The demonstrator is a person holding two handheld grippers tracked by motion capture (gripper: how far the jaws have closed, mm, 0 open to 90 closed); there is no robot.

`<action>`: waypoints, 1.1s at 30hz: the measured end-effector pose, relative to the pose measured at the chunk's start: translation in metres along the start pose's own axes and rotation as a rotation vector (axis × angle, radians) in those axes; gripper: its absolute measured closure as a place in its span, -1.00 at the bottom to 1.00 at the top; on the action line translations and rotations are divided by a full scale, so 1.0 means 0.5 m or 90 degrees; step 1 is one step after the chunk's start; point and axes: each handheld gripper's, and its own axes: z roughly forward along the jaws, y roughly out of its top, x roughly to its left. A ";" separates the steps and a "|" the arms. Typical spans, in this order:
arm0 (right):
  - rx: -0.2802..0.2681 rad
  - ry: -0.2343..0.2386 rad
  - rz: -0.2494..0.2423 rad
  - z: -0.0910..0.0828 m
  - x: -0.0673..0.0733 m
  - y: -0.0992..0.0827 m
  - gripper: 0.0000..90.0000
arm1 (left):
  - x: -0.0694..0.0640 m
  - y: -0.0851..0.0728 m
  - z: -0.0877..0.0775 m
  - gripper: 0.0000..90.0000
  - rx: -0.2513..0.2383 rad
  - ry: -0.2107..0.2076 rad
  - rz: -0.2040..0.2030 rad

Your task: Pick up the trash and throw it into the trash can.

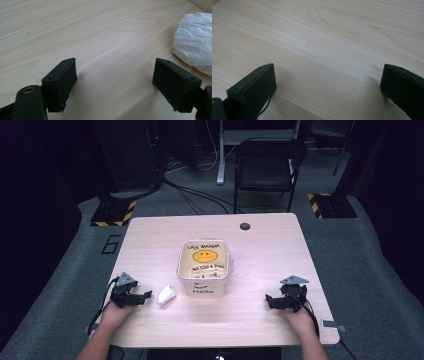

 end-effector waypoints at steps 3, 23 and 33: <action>-0.002 -0.004 0.007 0.001 0.003 0.001 -1.00 | 0.000 0.002 -0.002 -0.57 0.011 0.000 -0.004; 0.001 0.003 -0.002 -0.001 0.004 -0.001 -1.00 | 0.007 0.011 -0.016 -0.24 0.037 -0.023 -0.033; -0.001 0.005 -0.002 0.001 0.004 0.001 -1.00 | -0.020 0.035 -0.042 -0.06 0.051 -0.016 -0.003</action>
